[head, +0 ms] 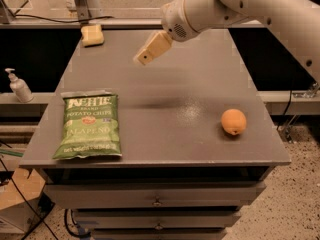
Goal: Move sponge near green jalapeno chip bag
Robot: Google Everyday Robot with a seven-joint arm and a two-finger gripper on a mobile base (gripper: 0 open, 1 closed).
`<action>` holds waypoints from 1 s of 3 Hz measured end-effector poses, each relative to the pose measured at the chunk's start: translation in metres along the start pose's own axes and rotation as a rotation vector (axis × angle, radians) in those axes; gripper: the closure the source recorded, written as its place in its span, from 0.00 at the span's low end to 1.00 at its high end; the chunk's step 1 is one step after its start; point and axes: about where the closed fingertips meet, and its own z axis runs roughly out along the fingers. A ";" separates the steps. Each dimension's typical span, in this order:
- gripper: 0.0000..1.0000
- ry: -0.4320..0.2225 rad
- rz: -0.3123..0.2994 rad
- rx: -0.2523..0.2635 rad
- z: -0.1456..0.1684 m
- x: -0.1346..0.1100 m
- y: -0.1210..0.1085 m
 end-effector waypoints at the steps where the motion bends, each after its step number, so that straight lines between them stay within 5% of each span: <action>1: 0.00 0.000 0.000 0.000 0.000 0.000 0.000; 3: 0.00 -0.064 0.077 0.054 0.035 -0.010 -0.004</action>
Offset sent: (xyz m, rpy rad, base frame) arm 0.0128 0.0096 -0.0054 0.1060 0.0048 -0.1076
